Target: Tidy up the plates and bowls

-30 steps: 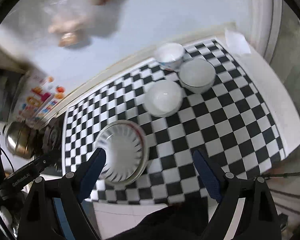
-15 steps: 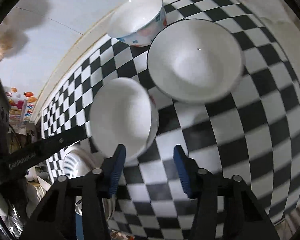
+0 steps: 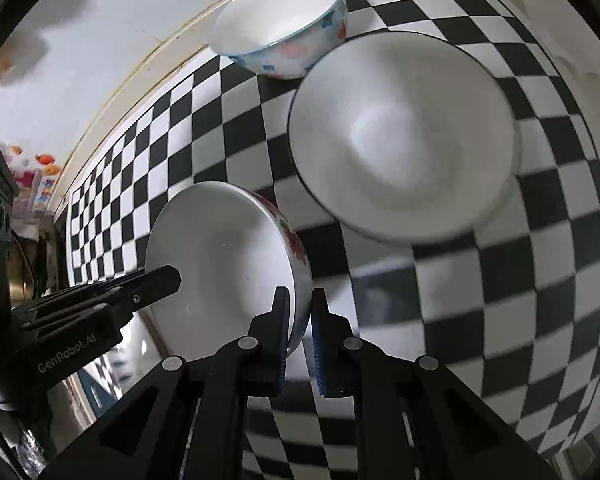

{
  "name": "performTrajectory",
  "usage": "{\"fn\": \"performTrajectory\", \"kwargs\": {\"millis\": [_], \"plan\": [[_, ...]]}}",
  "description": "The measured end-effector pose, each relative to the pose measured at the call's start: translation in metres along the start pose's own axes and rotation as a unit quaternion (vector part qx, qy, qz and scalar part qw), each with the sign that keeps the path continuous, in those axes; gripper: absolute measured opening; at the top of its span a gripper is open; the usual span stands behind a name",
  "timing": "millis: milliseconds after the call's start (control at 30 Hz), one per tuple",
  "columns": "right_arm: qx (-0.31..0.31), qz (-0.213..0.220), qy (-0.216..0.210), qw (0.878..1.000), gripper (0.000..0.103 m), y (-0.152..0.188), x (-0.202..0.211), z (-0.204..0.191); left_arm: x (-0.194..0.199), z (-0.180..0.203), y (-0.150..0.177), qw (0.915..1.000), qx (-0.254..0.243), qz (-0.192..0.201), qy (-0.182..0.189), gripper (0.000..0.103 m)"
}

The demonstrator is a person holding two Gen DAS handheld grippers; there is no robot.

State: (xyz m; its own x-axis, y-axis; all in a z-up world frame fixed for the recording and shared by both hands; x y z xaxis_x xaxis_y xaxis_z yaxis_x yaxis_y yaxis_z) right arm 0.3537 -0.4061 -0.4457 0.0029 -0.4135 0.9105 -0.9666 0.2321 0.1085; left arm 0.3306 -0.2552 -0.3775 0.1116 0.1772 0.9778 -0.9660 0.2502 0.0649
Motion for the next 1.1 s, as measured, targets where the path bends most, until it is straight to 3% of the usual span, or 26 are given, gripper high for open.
{"fn": "performTrajectory", "kwargs": {"millis": [333,567,1100], "plan": [[0.005,-0.012,0.014,1.000,0.012,0.062,0.031,0.042,-0.018,0.040,0.045,0.9994,-0.026,-0.021,0.014,0.012],[-0.008,-0.018,0.020,1.000,0.011,0.066,0.024,0.064,-0.035,0.043,0.053,0.9987,-0.031,-0.040,0.005,0.012],[0.002,-0.037,0.027,0.999,0.011,0.075,0.026,0.070,-0.040,0.053,0.065,0.9978,-0.039,-0.052,-0.007,0.012]]}}
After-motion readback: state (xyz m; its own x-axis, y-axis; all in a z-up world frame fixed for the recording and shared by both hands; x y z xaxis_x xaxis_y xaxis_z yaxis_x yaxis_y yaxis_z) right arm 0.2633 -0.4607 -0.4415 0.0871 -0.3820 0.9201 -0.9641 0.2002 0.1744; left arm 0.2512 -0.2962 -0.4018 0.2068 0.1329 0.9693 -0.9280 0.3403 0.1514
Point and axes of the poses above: each gripper's, at about its wrist camera, not at the fingertips, and x roughly against the way its jaws point, z to its right, y to its underside, the point moved 9 cm from there along -x, roughly the way its jaws point, and after that the axes turned 4 degrees about -z, right-handed, at the moved point
